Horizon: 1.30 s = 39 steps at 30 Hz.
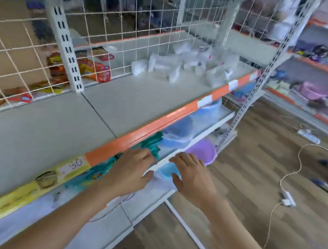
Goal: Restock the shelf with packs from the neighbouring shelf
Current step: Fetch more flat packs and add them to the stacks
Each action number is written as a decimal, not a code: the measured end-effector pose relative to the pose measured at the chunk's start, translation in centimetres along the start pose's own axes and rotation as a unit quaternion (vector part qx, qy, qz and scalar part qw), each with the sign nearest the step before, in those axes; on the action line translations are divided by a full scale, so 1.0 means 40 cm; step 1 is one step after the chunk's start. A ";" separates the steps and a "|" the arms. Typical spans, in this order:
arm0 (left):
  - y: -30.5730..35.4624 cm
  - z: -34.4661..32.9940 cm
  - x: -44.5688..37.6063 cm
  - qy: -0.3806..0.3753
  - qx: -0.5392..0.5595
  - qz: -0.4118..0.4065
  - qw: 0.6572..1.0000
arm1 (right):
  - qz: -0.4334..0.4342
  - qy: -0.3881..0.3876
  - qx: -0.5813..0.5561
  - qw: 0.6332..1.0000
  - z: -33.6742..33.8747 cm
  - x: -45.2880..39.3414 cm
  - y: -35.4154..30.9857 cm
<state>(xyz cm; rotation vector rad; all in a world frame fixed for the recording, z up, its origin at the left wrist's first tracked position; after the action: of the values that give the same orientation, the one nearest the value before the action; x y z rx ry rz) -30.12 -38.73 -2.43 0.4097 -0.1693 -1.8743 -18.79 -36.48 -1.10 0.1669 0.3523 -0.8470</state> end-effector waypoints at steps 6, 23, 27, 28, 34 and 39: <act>-0.057 -0.019 -0.192 0.027 0.055 0.002 0.998 | -0.024 -0.011 -0.020 0.999 -0.042 -0.088 0.176; -0.244 -0.078 -0.595 -0.008 0.075 0.089 0.993 | 0.000 -0.018 -0.064 0.998 -0.207 -0.467 0.501; -0.285 -0.067 -0.615 0.023 0.068 0.110 0.991 | 0.020 -0.043 -0.091 0.995 -0.250 -0.592 0.554; -0.295 -0.060 -0.625 0.034 0.068 0.122 0.990 | 0.028 -0.048 -0.096 0.994 -0.257 -0.621 0.562; -0.299 -0.023 -0.759 0.076 0.027 0.164 0.983 | 0.068 -0.082 -0.095 0.990 -0.285 -0.747 0.636; -0.309 -0.016 -0.922 0.093 0.052 0.189 0.976 | 0.015 -0.063 -0.051 0.997 -0.283 -0.821 0.776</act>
<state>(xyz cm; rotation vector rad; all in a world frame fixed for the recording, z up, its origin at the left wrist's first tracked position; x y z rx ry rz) -30.26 0.08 0.32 0.5798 -0.2033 -1.4497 -17.99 10.06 0.64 0.0234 0.2736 -0.8047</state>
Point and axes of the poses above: each hand's wrist, its own x-axis away from the middle knuckle, its own z-axis out of the back of the hand, y = z × x, the point moved 9 cm from there along -x, towards the middle knuckle, and after that the axes turned 8 degrees about x, right-handed, at the moved point
